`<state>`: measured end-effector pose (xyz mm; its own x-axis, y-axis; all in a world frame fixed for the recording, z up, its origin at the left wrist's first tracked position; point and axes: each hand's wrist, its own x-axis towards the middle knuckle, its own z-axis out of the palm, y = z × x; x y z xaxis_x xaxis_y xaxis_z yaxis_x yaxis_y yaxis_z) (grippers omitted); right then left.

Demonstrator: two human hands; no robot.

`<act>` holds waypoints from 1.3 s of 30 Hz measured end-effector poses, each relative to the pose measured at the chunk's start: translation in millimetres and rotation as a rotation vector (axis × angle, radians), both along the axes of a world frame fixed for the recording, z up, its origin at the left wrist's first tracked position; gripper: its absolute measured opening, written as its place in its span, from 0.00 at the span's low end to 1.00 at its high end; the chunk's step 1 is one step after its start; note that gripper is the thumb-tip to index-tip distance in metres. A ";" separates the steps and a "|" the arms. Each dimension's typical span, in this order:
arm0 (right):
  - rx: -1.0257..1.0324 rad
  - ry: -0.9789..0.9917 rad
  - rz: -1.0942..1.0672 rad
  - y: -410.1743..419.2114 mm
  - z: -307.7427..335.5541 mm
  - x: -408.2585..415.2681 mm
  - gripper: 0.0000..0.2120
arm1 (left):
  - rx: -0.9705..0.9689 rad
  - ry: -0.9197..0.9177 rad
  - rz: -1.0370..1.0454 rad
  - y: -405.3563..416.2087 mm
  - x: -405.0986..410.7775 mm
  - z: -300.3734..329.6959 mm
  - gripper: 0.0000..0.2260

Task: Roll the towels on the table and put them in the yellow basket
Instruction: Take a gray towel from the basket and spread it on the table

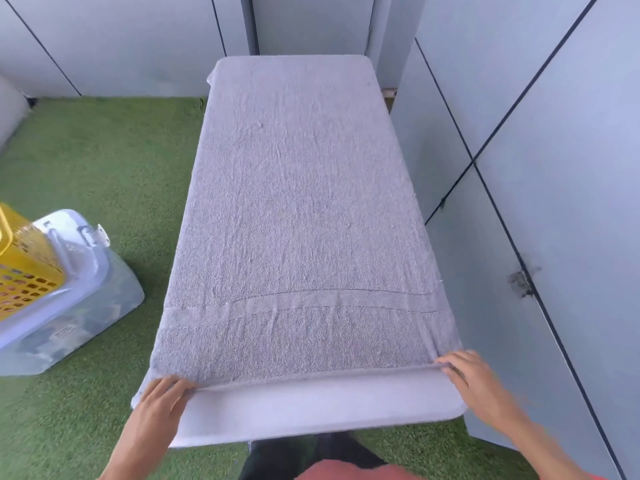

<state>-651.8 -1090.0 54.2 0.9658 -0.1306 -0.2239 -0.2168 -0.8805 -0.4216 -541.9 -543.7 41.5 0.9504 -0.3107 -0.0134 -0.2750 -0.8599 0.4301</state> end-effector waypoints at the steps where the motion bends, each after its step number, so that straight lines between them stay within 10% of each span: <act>1: 0.021 0.048 -0.014 -1.0 4.6 3.8 0.10 | -0.022 0.057 0.008 2.4 2.9 4.2 0.11; 12: 0.267 0.320 -0.202 -5.8 33.5 39.4 0.05 | -0.117 0.391 0.167 23.4 41.2 25.6 0.15; 22: 0.036 -0.046 -0.273 41.9 31.2 6.9 0.10 | 0.223 0.098 0.125 -3.6 6.5 26.3 0.13; 39: 0.023 0.038 -0.062 22.5 18.7 10.5 0.11 | 0.223 -0.014 0.092 4.8 -4.7 8.1 0.23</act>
<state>-641.3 -1067.5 72.9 0.9468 -0.1845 -0.2638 -0.2869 -0.8550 -0.4320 -546.7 -538.9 49.6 0.9751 -0.2138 -0.0590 -0.1958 -0.9549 0.2233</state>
